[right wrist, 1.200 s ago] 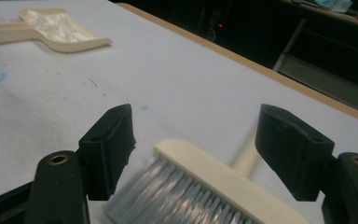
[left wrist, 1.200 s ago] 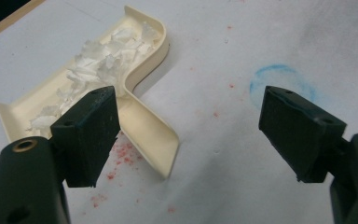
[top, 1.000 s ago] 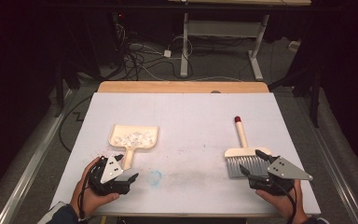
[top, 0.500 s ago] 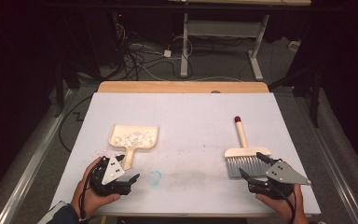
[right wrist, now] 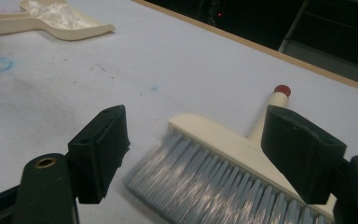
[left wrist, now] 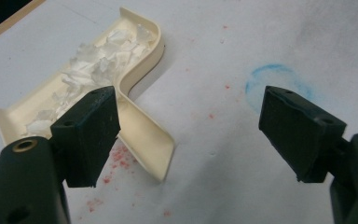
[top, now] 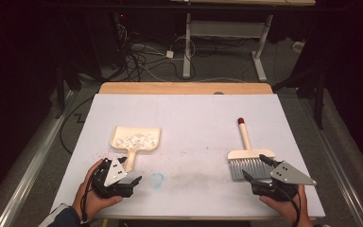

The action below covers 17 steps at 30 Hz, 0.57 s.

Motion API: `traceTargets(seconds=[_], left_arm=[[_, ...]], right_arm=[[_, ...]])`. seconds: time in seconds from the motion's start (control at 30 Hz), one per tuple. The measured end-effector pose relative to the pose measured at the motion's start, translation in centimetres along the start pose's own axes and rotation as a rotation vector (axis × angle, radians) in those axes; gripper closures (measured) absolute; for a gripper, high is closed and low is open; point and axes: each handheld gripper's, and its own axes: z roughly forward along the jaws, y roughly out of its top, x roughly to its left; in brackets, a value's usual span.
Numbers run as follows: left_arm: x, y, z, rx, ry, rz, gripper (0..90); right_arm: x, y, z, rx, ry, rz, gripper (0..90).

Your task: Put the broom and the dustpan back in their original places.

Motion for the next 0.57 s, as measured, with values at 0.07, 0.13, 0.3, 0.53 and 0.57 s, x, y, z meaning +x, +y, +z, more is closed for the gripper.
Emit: traceTargets(seconds=[0.07,0.13,0.3,0.53,0.57], left_arm=[[0.0,0.01,0.01,-0.001,-0.001,-0.002,19.8],[0.0,0.02,-0.02,-0.003,0.001,-0.002,19.8],[0.07,0.07,0.02,-0.01,0.002,-0.012,19.8],[0.15,0.25,0.28,-0.014,0.007,-0.015,19.7],[0.17,0.29,0.3,-0.01,0.009,-0.014,19.3]], right_arm=[[-0.01,0.05,-0.09,-0.003,-0.009,-0.01,23.8],[0.03,0.08,-0.13,0.001,-0.016,-0.018,23.9],[0.1,0.15,-0.19,0.0,-0.027,-0.032,24.0],[-0.09,0.2,-0.34,-0.007,-0.036,-0.028,23.9],[-0.1,0.2,-0.34,-0.006,-0.037,-0.029,23.9]])
